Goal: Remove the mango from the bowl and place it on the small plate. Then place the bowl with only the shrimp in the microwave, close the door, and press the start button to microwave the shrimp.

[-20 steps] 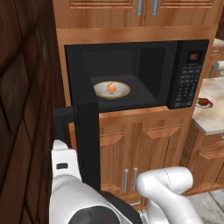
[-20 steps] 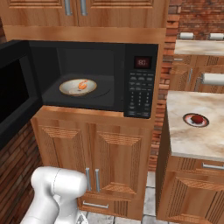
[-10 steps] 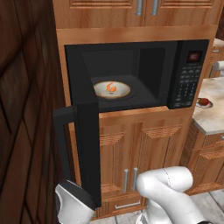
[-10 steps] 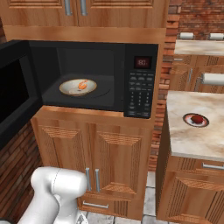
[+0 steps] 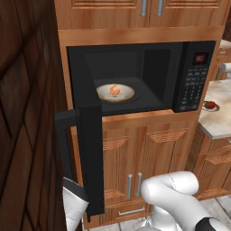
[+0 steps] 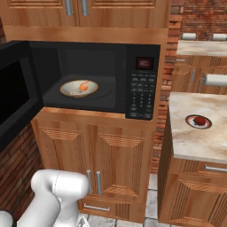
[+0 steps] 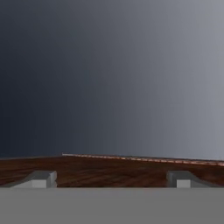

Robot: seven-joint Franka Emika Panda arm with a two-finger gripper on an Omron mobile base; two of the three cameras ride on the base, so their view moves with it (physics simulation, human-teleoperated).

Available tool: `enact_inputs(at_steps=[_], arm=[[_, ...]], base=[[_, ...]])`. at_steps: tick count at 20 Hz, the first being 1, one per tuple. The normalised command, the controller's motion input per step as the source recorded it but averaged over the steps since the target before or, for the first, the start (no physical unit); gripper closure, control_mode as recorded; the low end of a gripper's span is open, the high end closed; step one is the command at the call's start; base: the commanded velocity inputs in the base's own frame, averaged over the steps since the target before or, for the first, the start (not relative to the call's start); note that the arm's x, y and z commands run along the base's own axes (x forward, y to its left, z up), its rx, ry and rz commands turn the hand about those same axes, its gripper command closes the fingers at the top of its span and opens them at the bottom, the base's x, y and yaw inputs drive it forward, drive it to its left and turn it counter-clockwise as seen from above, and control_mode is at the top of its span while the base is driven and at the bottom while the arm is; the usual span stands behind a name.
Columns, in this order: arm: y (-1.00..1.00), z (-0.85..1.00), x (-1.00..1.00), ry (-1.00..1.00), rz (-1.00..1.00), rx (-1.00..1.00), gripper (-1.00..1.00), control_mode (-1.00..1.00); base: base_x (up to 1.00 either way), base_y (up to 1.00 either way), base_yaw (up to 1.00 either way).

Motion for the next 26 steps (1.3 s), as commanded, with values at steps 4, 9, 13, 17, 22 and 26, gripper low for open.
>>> enact_inputs(at_steps=[4,9,13,17,22,26], arm=[[-0.52,0.01,-0.01,0.0,-0.13,0.0,-1.0,-1.0],[-0.65,0.0,0.14,0.03,-0.17,0.11,-1.0,-1.0],[-0.18,-0.38,-0.05,0.01,-0.01,-0.06,-1.0,-1.0],[-0.26,-0.34,0.05,0.02,-0.01,-0.05,-1.0,-1.0],[-0.74,-0.03,0.3,0.06,-0.05,-0.03,-1.0,-1.0],[-0.81,0.05,0.37,0.03,-0.08,-0.01,-1.0,-1.0]], base=[[0.0,0.0,0.0],[0.0,0.0,0.0],[0.0,0.0,0.0],[0.0,0.0,0.0],[0.0,0.0,0.0],[0.0,0.0,0.0]])
